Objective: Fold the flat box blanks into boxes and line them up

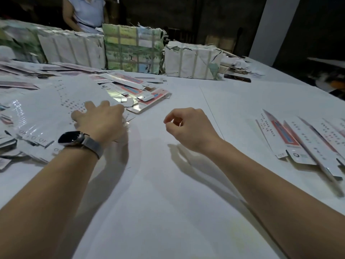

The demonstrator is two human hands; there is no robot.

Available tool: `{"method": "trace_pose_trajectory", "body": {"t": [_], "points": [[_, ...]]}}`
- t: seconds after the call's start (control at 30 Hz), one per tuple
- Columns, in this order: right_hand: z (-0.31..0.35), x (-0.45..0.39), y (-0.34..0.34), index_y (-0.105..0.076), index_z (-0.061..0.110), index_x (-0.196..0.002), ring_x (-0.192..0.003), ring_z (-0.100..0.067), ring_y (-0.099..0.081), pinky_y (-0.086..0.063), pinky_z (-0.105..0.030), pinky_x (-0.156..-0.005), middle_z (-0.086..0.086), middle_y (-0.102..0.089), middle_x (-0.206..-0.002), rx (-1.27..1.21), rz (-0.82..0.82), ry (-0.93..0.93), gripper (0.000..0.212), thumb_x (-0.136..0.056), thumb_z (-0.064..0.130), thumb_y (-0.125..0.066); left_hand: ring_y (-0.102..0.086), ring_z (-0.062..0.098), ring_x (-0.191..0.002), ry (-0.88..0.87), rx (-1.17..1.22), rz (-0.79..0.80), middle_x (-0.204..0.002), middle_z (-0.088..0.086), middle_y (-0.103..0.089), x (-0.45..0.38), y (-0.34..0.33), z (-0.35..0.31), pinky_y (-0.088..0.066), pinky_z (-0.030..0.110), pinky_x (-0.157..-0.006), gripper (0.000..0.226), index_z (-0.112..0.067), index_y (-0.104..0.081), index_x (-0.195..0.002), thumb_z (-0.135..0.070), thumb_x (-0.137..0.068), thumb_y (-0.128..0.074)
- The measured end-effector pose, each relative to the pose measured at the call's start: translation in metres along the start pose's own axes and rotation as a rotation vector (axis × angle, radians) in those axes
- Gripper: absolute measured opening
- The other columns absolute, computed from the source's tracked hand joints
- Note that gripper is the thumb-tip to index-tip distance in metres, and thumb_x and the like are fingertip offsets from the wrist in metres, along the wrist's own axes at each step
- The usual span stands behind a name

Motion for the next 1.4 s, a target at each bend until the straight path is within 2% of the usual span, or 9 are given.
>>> {"method": "trace_pose_trajectory", "body": {"t": [0.13, 0.27, 0.5, 0.67, 0.8, 0.93, 1.13, 1.27, 1.4], "points": [[-0.005, 0.000, 0.001, -0.068, 0.035, -0.089, -0.074, -0.012, -0.055, -0.051, -0.033, -0.079, 0.016, -0.058, -0.068, -0.028, -0.013, -0.018, 0.012, -0.087, 0.026, -0.061, -0.048, 0.048, -0.107, -0.015, 0.149, -0.222, -0.128, 0.020, -0.037, 0.001, 0.029, 0.004, -0.043, 0.055, -0.090, 0.047, -0.016, -0.051, -0.133, -0.020, -0.090, -0.070], [-0.006, -0.001, 0.008, -0.070, 0.034, -0.090, -0.076, -0.015, -0.058, -0.053, -0.036, -0.081, 0.015, -0.060, -0.069, -0.071, -0.044, -0.027, 0.012, -0.087, 0.025, -0.061, -0.052, 0.054, -0.097, -0.034, 0.219, -0.329, -0.113, 0.027, -0.050, 0.007, 0.055, 0.003, -0.042, 0.054, -0.077, 0.055, -0.011, -0.045, -0.135, -0.010, -0.086, -0.069], [-0.008, -0.002, 0.025, -0.072, 0.029, -0.094, -0.074, -0.016, -0.058, -0.051, -0.034, -0.079, 0.013, -0.060, -0.065, -0.157, -0.175, -0.016, 0.014, -0.086, 0.023, -0.062, -0.046, 0.038, -0.072, -0.106, 0.164, -0.586, -0.083, 0.021, -0.057, 0.040, 0.095, -0.025, -0.030, 0.042, -0.066, 0.024, -0.017, -0.069, -0.109, -0.006, -0.087, -0.067], [-0.011, -0.001, 0.044, -0.068, 0.028, -0.104, -0.064, -0.006, -0.055, -0.043, -0.025, -0.067, 0.014, -0.058, -0.066, -0.333, -0.331, 0.029, 0.016, -0.089, 0.024, -0.067, -0.036, 0.028, -0.068, -0.294, 0.331, -0.642, -0.081, 0.016, -0.057, 0.058, 0.105, -0.049, -0.029, 0.038, -0.060, 0.022, -0.021, -0.060, -0.122, -0.014, -0.101, -0.056], [-0.001, 0.004, 0.061, -0.052, 0.035, -0.125, -0.068, -0.005, -0.054, -0.049, -0.024, -0.068, 0.008, -0.055, -0.087, -0.508, -0.410, 0.150, 0.038, -0.090, 0.036, -0.067, -0.060, 0.017, -0.081, -0.508, 0.900, -0.359, -0.106, -0.002, -0.065, 0.060, 0.096, -0.078, -0.049, 0.034, -0.059, 0.021, -0.031, -0.048, -0.123, -0.032, -0.103, -0.047], [0.006, 0.014, 0.077, -0.047, 0.040, -0.131, -0.079, -0.007, -0.050, -0.051, -0.023, -0.067, 0.011, -0.048, -0.097, -0.412, -0.531, 0.218, 0.048, -0.087, 0.029, -0.062, -0.070, 0.004, -0.090, -0.550, 1.314, -0.008, -0.101, -0.008, -0.069, 0.057, 0.071, -0.096, -0.056, 0.015, -0.063, 0.024, -0.031, -0.053, -0.124, -0.017, -0.105, -0.052], [0.004, 0.010, 0.073, -0.062, 0.023, -0.131, -0.078, 0.005, -0.049, -0.043, -0.014, -0.074, 0.015, -0.044, -0.095, -0.251, -0.445, 0.157, 0.045, -0.087, 0.028, -0.059, -0.072, 0.019, -0.080, -0.332, 1.860, 0.411, -0.097, 0.004, -0.075, 0.056, 0.026, -0.111, -0.062, 0.034, -0.067, 0.039, -0.027, -0.061, -0.128, -0.006, -0.099, -0.045], [0.001, 0.009, 0.071, -0.070, 0.023, -0.115, -0.081, 0.009, -0.046, -0.038, -0.012, -0.075, 0.007, -0.044, -0.097, -0.168, -0.418, 0.098, 0.030, -0.086, 0.018, -0.067, -0.074, 0.034, -0.077, -0.231, 2.081, 0.726, -0.097, 0.018, -0.073, 0.070, 0.008, -0.125, -0.061, 0.044, -0.062, 0.043, -0.012, -0.065, -0.127, -0.026, -0.090, -0.049], [-0.003, 0.006, 0.067, -0.068, 0.023, -0.098, -0.078, 0.005, -0.047, -0.044, -0.019, -0.072, 0.014, -0.044, -0.088, -0.251, -0.353, 0.052, 0.011, -0.087, 0.022, -0.070, -0.075, 0.031, -0.073, -0.257, 2.010, 0.683, -0.083, 0.012, -0.075, 0.073, 0.005, -0.129, -0.061, 0.043, -0.060, 0.049, -0.023, -0.082, -0.092, -0.050, -0.099, -0.042]]}}
Point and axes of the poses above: each hand's wrist, its own x-axis away from the middle knuckle, its own y-axis out of the back of the hand, z = x × y, the point moved 9 cm from there along -x, towards the middle knuckle
